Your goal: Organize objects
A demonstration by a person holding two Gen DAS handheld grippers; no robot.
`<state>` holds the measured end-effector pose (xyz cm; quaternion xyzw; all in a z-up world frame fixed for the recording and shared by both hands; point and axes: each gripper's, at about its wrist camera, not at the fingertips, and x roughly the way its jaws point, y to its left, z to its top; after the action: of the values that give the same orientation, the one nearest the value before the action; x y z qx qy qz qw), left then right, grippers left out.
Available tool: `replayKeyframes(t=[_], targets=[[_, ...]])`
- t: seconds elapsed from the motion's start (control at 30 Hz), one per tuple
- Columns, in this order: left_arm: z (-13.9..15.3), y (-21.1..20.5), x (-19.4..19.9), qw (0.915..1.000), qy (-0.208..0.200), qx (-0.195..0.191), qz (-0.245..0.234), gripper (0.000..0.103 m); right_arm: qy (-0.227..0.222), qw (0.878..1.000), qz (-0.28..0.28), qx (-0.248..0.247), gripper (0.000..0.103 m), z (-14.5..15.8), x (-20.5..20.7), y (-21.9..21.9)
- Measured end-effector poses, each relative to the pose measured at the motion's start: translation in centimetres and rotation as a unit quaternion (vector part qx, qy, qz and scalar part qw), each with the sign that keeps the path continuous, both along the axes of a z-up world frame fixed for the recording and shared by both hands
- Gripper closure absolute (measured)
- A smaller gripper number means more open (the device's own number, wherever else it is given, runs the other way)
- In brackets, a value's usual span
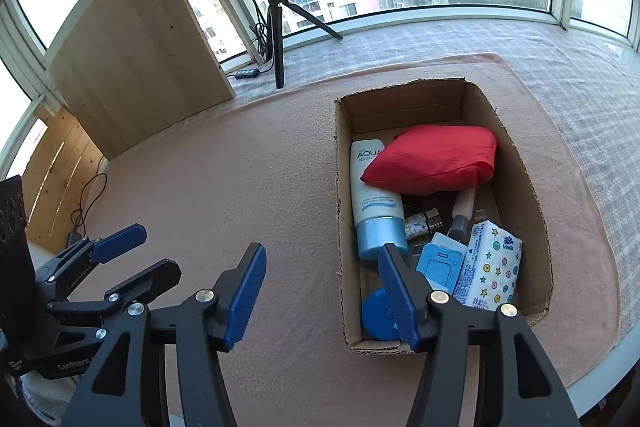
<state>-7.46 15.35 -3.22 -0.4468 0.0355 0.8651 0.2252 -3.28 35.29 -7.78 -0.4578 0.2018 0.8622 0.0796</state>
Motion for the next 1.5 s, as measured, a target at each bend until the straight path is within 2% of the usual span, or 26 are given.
replayKeyframes(t=[0.2, 0.4, 0.73, 1.03, 1.5], targets=[[0.8, -5.4, 0.2, 0.9986, 0.009, -0.005, 0.053, 0.017, -0.003, 0.999, 0.027, 0.023, 0.046, 0.1, -1.5, -4.5], [-0.1, -10.1, 0.8, 0.9946, 0.0, -0.025, 0.101, 0.012, 0.002, 0.999, 0.038, 0.036, 0.046, 0.4, -2.5, -8.5], [-1.5, -15.7, 3.2, 0.9896, -0.017, -0.03, 0.139, 0.012, 0.007, 0.995, 0.063, 0.072, 0.041, 0.0, -2.7, -14.9], [-1.2, -17.4, 3.5, 0.9892, -0.012, -0.031, 0.143, 0.012, 0.003, 0.994, 0.076, 0.082, 0.04, -0.6, -2.6, -17.8], [-1.0, -18.8, 2.8, 0.9898, -0.01, -0.027, 0.139, 0.009, 0.006, 0.994, 0.071, 0.086, 0.04, -0.6, -3.3, -19.5]])
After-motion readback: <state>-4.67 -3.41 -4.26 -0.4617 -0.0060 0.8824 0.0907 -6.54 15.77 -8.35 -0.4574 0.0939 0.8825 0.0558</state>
